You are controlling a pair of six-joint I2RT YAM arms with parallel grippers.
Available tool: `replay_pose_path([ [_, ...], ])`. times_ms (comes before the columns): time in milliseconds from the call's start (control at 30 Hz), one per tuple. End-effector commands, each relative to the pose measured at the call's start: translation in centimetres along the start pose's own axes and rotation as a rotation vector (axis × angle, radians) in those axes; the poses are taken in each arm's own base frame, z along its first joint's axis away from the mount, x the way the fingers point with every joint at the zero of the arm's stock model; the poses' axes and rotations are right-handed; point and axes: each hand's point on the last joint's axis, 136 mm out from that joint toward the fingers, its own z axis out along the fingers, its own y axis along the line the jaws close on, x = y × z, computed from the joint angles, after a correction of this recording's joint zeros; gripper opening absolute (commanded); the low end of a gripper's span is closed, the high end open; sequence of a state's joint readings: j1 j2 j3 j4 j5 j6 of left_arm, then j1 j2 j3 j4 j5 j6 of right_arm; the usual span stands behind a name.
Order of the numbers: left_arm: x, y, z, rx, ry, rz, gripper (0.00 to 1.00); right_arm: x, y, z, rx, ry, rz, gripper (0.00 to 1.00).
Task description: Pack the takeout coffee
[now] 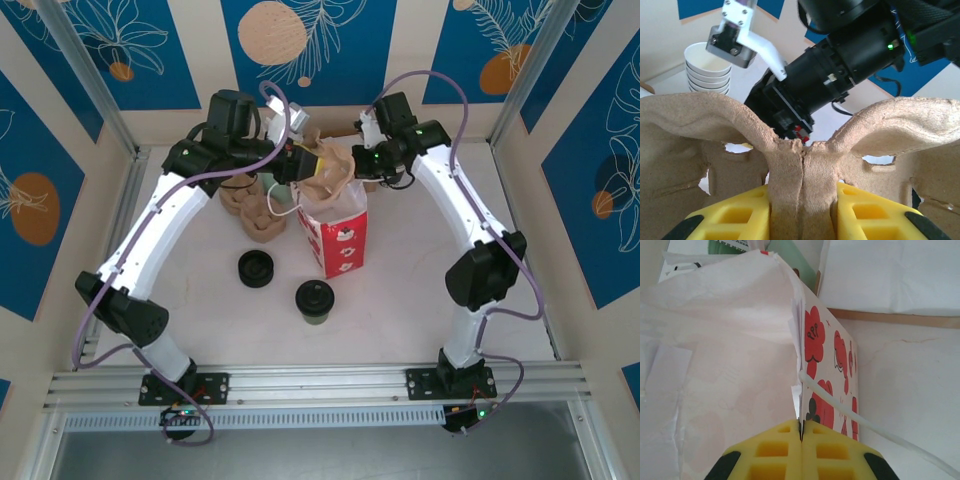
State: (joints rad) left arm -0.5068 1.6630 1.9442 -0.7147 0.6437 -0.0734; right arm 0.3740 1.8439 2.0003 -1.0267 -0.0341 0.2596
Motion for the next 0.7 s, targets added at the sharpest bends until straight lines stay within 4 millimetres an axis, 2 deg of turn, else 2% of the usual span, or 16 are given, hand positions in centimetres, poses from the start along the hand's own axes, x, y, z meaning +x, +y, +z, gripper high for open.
replay_pose_path([
  [0,-1.3,-1.7,0.0,0.076,-0.033,0.026,0.29,0.9,0.3,-3.0,0.030,-0.024,-0.033,0.00],
  [333,-0.5,-3.8,3.1,0.176,0.007,0.054,0.29,3.9,-0.7,-6.2,0.045,-0.017,-0.043,0.00],
  [500,0.7,-4.8,4.8,0.253,0.042,0.075,0.28,5.2,-1.1,-7.4,0.026,-0.021,-0.039,0.00],
  [667,2.5,-6.0,6.4,0.333,0.091,0.113,0.29,6.1,-1.7,-7.7,0.022,-0.013,-0.035,0.00],
])
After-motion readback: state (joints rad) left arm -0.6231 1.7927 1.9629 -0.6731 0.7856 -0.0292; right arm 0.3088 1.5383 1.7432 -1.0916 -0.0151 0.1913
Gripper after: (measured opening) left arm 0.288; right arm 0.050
